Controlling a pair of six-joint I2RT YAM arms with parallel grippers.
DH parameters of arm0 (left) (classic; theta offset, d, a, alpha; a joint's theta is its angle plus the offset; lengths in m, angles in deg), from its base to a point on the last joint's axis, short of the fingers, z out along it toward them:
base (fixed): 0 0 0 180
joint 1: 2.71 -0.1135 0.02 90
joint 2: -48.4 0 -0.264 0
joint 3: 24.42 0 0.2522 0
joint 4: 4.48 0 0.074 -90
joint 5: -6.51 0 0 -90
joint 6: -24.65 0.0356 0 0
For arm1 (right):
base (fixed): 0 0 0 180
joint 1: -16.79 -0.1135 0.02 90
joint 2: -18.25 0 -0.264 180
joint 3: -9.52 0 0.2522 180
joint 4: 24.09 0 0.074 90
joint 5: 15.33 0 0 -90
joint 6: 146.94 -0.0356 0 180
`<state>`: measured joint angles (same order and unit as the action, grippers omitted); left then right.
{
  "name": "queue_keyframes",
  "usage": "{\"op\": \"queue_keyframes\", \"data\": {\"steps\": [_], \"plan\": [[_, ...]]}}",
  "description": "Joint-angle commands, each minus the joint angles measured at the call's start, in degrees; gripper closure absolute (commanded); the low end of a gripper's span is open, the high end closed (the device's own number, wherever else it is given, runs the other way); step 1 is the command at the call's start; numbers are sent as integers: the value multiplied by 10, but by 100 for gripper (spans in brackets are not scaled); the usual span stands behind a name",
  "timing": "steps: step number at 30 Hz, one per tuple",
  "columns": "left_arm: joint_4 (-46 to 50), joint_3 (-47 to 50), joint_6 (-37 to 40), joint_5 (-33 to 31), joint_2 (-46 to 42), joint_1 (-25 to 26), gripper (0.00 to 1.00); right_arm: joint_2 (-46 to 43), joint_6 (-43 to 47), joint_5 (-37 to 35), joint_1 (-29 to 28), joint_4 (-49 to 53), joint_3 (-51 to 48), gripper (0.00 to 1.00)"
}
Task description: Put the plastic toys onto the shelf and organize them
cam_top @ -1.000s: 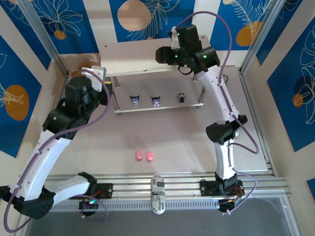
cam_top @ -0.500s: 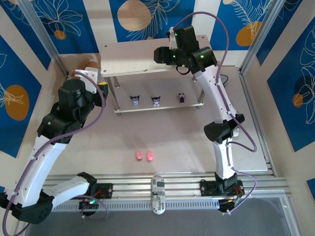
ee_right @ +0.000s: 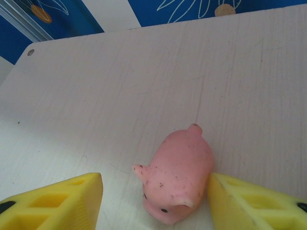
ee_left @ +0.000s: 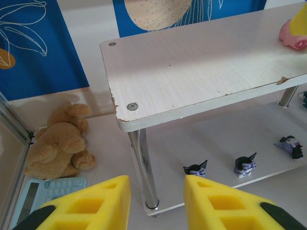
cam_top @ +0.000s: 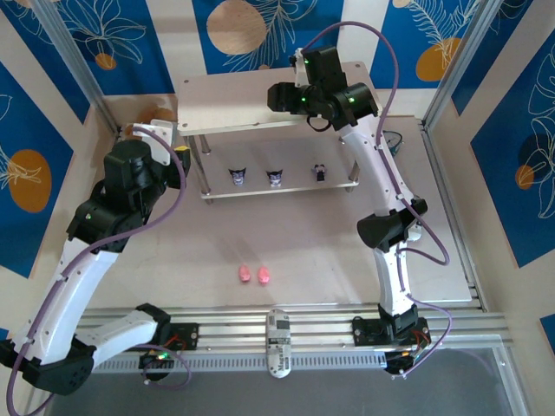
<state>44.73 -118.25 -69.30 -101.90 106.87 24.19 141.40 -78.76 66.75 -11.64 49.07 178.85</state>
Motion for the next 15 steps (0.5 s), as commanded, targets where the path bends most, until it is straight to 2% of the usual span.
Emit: {"op": "queue_keyframes", "data": {"steps": [1,7,12,15], "plan": [[-2,7,5,6,-14,-8,64,8,-7,29,5,-20,20,40],[2,6,6,6,-16,-10,64,12,-13,59,6,-30,20,40],[5,4,6,9,-17,-10,63,8,-8,39,7,-33,22,38],[9,7,2,26,-15,-10,60,-3,2,21,4,-47,22,36]]}}
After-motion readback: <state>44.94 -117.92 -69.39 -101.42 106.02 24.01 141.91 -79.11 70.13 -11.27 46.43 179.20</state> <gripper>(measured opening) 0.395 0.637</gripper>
